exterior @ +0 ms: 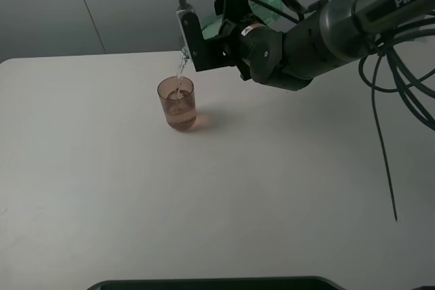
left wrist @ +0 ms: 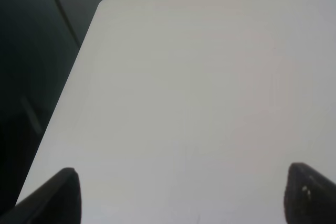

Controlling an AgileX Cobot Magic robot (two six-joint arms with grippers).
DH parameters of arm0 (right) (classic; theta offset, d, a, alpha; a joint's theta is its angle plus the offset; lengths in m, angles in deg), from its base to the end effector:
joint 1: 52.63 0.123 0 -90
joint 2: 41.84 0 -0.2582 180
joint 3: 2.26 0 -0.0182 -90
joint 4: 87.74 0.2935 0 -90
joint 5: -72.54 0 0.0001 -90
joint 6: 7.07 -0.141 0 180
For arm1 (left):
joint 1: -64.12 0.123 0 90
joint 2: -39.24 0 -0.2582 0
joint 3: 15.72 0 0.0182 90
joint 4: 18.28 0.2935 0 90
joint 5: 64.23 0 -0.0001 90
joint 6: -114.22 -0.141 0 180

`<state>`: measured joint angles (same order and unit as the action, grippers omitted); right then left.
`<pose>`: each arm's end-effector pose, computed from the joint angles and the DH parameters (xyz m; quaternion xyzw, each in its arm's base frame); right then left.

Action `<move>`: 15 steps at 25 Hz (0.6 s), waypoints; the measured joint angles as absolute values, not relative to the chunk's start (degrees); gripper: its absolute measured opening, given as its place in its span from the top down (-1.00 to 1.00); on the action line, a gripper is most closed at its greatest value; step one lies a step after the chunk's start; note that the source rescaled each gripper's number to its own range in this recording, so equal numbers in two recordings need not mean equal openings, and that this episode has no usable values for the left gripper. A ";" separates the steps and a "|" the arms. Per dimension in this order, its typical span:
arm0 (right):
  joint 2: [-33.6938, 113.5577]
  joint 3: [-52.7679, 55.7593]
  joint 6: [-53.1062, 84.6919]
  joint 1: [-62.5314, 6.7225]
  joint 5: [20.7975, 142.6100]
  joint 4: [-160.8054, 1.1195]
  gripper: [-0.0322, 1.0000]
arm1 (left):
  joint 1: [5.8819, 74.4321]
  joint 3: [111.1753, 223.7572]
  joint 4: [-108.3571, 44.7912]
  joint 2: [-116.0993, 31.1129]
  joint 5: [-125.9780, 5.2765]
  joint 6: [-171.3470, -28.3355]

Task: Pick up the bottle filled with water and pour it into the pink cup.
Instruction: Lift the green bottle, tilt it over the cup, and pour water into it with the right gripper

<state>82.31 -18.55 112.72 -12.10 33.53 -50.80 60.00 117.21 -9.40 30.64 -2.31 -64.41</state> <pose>0.3921 0.2652 0.0826 -0.6692 0.4376 -0.3819 0.4635 0.1020 0.0119 0.2780 0.0162 0.8526 0.0525 0.5197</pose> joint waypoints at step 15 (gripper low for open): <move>82.31 -18.55 99.51 -12.10 33.45 -50.80 0.93 | 60.00 117.21 -9.40 30.64 -2.31 -64.41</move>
<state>82.31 -18.55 99.51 -12.10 33.45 -50.80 60.00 117.21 -9.40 30.64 -2.31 -64.41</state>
